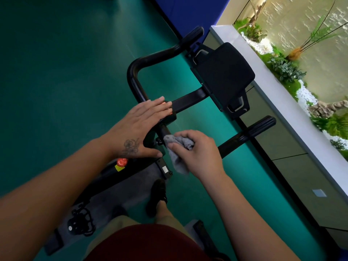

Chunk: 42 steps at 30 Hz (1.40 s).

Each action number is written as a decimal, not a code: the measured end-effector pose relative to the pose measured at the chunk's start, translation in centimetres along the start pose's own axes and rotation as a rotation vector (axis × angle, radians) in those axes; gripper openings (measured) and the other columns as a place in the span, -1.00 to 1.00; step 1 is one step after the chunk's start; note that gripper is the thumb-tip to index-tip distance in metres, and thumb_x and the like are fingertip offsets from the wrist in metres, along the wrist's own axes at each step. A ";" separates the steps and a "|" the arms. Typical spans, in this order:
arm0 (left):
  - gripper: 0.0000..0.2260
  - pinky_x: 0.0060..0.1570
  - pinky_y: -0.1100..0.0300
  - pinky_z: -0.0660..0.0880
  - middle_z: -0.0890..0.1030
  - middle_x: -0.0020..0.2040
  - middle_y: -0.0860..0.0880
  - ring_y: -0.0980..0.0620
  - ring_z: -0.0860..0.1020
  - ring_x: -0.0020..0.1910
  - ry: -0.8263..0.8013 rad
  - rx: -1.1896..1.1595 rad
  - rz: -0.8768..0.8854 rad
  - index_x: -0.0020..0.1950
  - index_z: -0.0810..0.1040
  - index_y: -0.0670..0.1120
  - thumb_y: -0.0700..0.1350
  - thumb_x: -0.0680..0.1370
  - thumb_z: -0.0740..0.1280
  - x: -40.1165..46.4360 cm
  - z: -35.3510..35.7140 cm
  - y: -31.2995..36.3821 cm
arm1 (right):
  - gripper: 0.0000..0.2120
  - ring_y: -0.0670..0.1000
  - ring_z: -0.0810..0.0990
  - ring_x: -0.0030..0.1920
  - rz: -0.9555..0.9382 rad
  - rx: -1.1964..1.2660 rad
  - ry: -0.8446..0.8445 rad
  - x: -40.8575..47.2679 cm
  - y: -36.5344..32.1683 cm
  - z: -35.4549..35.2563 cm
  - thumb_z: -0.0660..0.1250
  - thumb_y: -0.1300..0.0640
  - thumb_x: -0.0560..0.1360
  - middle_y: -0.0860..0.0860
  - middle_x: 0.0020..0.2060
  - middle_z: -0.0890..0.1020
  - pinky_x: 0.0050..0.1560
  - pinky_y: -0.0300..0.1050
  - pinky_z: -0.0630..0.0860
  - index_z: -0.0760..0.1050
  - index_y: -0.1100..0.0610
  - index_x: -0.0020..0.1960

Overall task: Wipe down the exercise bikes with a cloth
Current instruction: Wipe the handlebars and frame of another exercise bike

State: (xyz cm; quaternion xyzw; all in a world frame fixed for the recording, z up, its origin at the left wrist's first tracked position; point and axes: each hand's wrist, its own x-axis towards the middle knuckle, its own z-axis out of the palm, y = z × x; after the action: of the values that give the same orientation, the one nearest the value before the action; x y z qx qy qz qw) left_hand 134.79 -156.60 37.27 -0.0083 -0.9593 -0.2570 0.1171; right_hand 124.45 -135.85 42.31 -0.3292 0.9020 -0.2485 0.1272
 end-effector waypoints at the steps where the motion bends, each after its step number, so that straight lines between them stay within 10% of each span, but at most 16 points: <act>1: 0.06 0.71 -0.11 -0.08 0.00 0.77 0.07 0.07 -0.11 0.74 0.012 0.000 -0.002 0.75 0.09 -0.05 0.40 0.46 0.51 0.0 0.1 0.0 | -0.75 -0.11 0.63 -0.03 0.007 0.009 0.007 0.8 -0.5 0.3 0.52 -0.24 0.46 -0.20 -0.05 0.68 -0.01 0.05 0.62 0.67 -0.16 0.07; 38: -0.02 0.68 0.07 -0.10 0.19 0.72 0.09 0.14 0.02 0.72 0.140 -0.076 -0.069 0.69 0.27 -0.04 0.23 0.39 0.62 0.1 1.1 0.5 | -0.69 0.09 0.52 0.13 -0.008 -0.263 -0.105 1.3 -1.9 0.4 0.27 -0.13 0.69 0.01 0.08 0.61 0.22 0.07 0.44 0.60 0.03 0.27; 42: -0.02 0.68 0.10 -0.12 0.19 0.72 0.09 0.14 0.03 0.72 0.144 -0.067 -0.058 0.69 0.27 -0.04 0.22 0.39 0.62 0.1 1.2 0.4 | -0.80 0.06 0.51 -0.01 -0.013 -0.216 -0.215 2.1 -1.6 -0.6 0.27 -0.13 0.68 -0.08 -0.12 0.53 0.10 0.07 0.45 0.51 -0.03 0.00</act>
State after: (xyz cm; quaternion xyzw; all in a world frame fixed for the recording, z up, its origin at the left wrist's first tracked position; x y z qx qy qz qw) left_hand 134.44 -155.63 36.51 0.0339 -0.9391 -0.2921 0.1778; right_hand 123.44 -138.07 43.53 -0.3716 0.9025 -0.1143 0.1852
